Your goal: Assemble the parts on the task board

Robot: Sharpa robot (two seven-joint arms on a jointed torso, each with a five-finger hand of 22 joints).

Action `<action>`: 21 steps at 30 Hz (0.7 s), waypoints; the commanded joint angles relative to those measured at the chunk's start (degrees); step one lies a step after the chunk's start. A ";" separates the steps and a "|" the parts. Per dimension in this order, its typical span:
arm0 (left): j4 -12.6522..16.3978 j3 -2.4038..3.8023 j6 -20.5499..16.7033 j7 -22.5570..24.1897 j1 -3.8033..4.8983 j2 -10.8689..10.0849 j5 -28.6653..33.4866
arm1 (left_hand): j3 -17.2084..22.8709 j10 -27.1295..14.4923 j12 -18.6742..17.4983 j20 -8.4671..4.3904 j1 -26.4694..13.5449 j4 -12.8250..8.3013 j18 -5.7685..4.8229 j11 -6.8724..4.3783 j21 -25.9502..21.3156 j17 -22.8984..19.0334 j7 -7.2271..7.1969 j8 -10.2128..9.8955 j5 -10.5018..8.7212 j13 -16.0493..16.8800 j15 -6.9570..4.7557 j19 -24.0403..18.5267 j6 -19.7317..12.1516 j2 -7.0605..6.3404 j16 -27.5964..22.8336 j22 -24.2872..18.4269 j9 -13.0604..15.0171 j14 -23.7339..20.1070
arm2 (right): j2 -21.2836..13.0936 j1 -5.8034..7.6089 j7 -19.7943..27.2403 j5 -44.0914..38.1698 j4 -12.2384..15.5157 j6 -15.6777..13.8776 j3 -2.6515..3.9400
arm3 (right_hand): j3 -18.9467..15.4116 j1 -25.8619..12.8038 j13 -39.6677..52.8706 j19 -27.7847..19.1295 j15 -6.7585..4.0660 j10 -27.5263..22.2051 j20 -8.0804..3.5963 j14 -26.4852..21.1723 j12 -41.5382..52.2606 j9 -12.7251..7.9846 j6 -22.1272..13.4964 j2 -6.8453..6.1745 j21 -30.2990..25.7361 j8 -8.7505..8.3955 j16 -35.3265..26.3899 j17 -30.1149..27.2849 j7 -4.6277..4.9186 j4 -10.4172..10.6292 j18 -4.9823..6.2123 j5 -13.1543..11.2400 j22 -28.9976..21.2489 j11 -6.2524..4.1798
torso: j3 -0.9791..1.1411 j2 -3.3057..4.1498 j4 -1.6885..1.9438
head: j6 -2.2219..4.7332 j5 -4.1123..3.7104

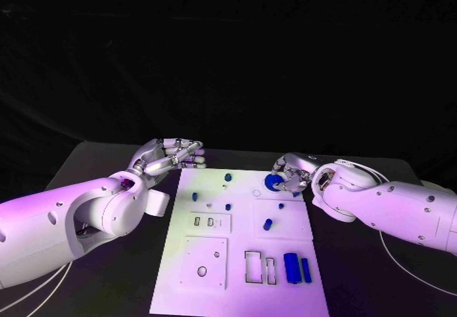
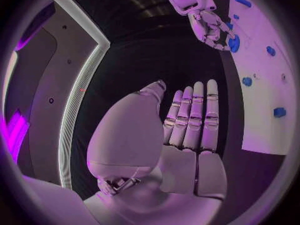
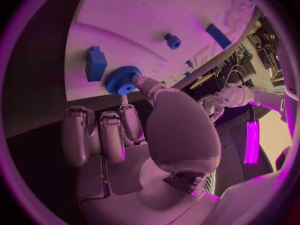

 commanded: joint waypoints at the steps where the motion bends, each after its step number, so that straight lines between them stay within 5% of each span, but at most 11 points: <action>1: 0.13 0.05 1.12 0.29 0.06 0.06 -0.01 | 0.39 0.11 -0.23 0.18 -0.29 0.01 1.14 0.12 -0.25 0.05 0.53 -0.34 -0.17 0.07 -0.01 -0.34 -0.44 -0.19 -0.18 -0.07 0.02 -0.42 | -0.09 -0.35 0.03 -3.12 0.18 -0.93 -0.21 | 1.00 0.23 0.74 0.44 -0.09 0.53 -0.21 5.32 0.49 0.60 1.21 0.27 0.36 0.81 0.39 11.95 -0.50 -0.25 -0.51 -0.32 5.57 -0.25 | -0.01 -0.01 0.02 | 0.02 -0.17; 12: 0.07 0.05 1.15 0.28 0.06 0.06 -0.01 | 0.39 0.11 -0.23 0.18 -0.29 0.01 1.14 0.12 -0.25 0.05 0.53 -0.34 -0.17 0.07 -0.01 -0.34 -0.44 -0.19 -0.18 -0.07 0.02 -0.42 | -0.51 -0.27 0.34 -9.67 4.17 -9.11 -0.19 | 2.70 -0.20 2.27 1.13 -0.48 1.86 -0.59 5.46 1.59 0.73 2.36 0.26 1.09 1.17 0.55 12.62 -0.93 -0.59 -0.77 0.49 6.60 -0.66 | -0.06 -0.05 0.02 | 0.39 -0.18; 21: 0.06 0.05 1.20 0.17 0.06 0.21 -0.01 | 0.49 0.14 -0.33 0.21 -0.40 0.02 1.14 0.13 -0.26 0.19 0.53 -0.36 -0.20 0.08 0.01 -0.37 -0.45 -0.18 -0.28 -0.11 0.03 -0.52 | 2.09 0.27 -2.69 -15.78 7.96 -11.40 -0.17 | 3.16 -0.34 2.30 1.38 -0.56 1.92 -0.69 5.50 1.60 0.70 2.49 0.02 1.35 1.11 0.59 12.79 -1.00 -0.80 -0.86 0.27 6.95 -0.75 | -0.10 0.02 0.12 | 0.73 -0.17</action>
